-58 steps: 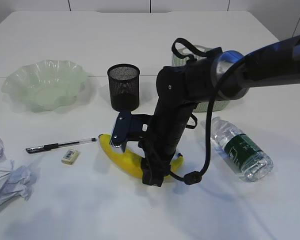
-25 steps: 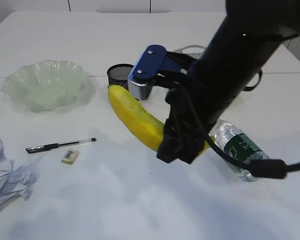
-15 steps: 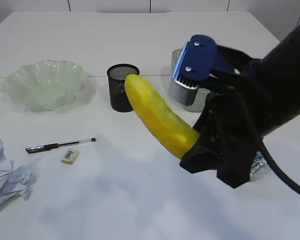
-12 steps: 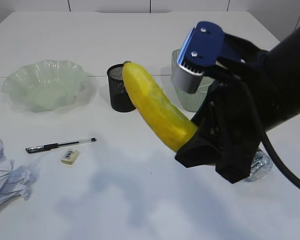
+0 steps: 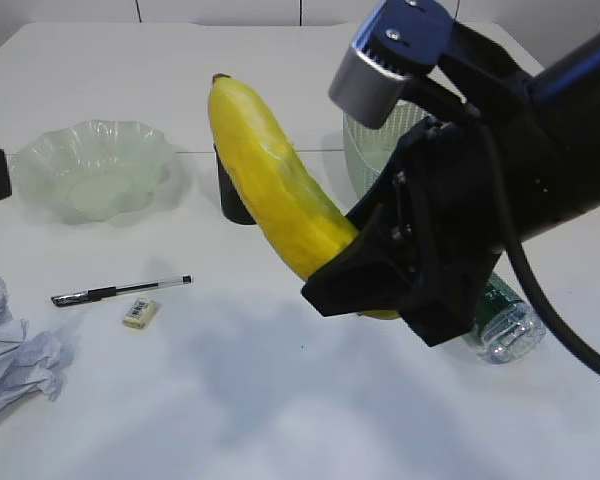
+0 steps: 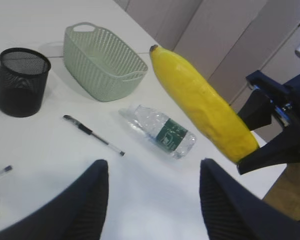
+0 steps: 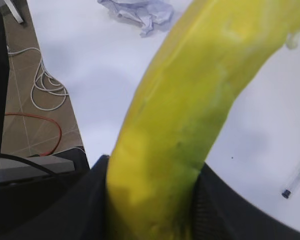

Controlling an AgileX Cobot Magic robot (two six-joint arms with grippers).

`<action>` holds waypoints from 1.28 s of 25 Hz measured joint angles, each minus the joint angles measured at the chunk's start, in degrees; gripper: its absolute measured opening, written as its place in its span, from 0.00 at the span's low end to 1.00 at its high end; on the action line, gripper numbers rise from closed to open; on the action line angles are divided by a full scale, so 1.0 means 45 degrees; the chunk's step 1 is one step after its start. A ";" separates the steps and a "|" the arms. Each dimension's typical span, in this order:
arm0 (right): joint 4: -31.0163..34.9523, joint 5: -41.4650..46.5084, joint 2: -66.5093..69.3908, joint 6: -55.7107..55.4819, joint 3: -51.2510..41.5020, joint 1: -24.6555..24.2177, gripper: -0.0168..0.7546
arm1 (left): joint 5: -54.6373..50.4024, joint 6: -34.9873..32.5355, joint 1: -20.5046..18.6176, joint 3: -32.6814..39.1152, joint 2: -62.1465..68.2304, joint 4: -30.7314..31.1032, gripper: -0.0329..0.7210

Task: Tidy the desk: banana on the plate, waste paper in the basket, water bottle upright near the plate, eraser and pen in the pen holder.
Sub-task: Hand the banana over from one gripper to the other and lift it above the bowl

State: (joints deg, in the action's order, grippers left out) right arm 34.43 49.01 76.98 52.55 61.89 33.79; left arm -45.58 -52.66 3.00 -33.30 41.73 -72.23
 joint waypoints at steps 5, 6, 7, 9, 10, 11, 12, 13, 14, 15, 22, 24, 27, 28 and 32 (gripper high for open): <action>0.0878 -0.0081 0.0000 0.0632 0.0000 0.0000 0.43 | -0.0802 -0.3110 0.0000 0.0000 0.1262 -0.3223 0.59; 0.0996 -0.0081 0.0000 0.0759 0.0000 0.0000 0.43 | -0.1025 -0.3488 0.0000 0.0000 0.1507 -0.3711 0.59; 0.1099 -0.0101 0.0000 0.0847 0.0000 0.0000 0.43 | -0.1215 -0.3859 0.0000 0.0000 0.1704 -0.4233 0.59; 0.1335 -0.0101 0.0000 0.1043 0.0000 0.0000 0.43 | -0.1529 -0.4325 0.0158 0.0000 0.2145 -0.4962 0.59; 0.1465 -0.0101 0.0000 0.1081 0.0000 0.0000 0.43 | -0.1587 -0.4541 0.0293 0.0000 0.2357 -0.5162 0.59; 0.1567 -0.0129 0.0000 0.1107 0.0000 0.0000 0.43 | -0.1619 -0.4816 0.0463 0.0000 0.2528 -0.5330 0.59; 0.1657 -0.0150 0.0000 0.1136 0.0000 0.0000 0.43 | -0.1640 -0.5131 0.0634 0.0000 0.2733 -0.5466 0.59; 0.1711 -0.0150 0.0000 0.1159 0.0000 0.0000 0.43 | -0.1640 -0.5425 0.0872 0.0000 0.2938 -0.5603 0.59; 0.1758 -0.0180 0.0000 0.1159 0.0000 0.0000 0.43 | -0.1640 -0.5814 0.1139 0.0000 0.3115 -0.5778 0.59; 0.1787 -0.0201 0.0000 0.1184 0.0000 0.0000 0.43 | -0.1640 -0.6223 0.1375 0.0000 0.3341 -0.5960 0.59; 0.1792 -0.0228 0.0000 0.1343 0.0000 0.0000 0.43 | -0.1396 -0.7555 0.2425 0.0000 0.5403 -0.6389 0.73; 0.1840 -0.0254 0.0000 0.1456 0.0000 0.0000 0.43 | -0.1796 -0.7600 0.2432 -0.0028 0.6143 -0.6415 0.75; 0.1975 -0.0492 0.0000 0.1514 0.0000 0.0000 0.43 | -0.2656 -0.7672 0.2455 -0.0372 0.7048 -0.6415 0.77; 0.1999 -0.0547 0.0000 0.1536 0.0000 0.0000 0.43 | -0.2928 -0.7728 0.2455 -0.0536 0.7317 -0.6415 0.77; 0.2023 -0.0731 0.0000 0.1758 0.0000 0.0000 0.43 | -0.4111 -0.7990 0.2455 -0.1481 0.8163 -0.6415 0.77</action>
State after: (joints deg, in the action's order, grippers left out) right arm 43.53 45.72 76.98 60.46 61.89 33.79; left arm -64.08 -88.62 14.05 -39.96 78.46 -101.10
